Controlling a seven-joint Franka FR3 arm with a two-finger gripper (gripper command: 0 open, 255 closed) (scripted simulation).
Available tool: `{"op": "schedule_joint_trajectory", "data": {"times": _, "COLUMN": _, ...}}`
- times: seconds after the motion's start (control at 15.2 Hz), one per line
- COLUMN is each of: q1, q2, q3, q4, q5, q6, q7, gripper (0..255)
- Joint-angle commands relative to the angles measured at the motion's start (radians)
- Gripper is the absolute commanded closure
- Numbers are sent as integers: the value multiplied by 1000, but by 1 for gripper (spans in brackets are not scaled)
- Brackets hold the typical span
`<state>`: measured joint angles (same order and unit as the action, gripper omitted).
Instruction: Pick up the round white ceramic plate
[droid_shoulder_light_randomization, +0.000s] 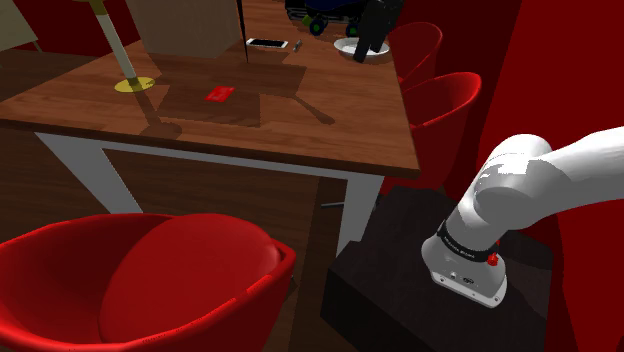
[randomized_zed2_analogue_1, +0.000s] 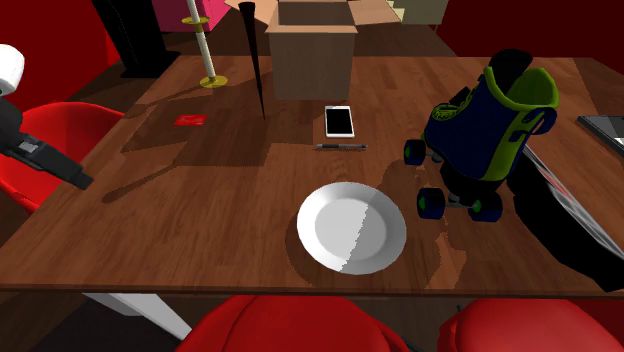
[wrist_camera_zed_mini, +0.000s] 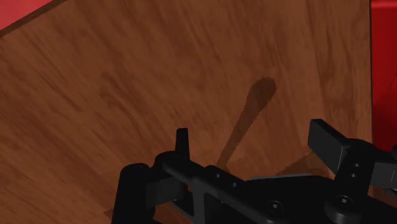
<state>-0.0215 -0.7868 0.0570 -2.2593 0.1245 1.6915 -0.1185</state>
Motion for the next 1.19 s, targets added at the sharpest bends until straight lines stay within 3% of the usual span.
{"op": "schedule_joint_trajectory", "data": {"times": 0.0, "q1": 0, "q2": 0, "q3": 0, "q4": 0, "q5": 0, "q6": 0, "q7": 0, "gripper": 0}}
{"op": "schedule_joint_trajectory", "data": {"times": 1.12, "q1": -170, "q2": 420, "q3": 10, "q4": 132, "q5": -464, "q6": 217, "q7": -114, "gripper": 0}}
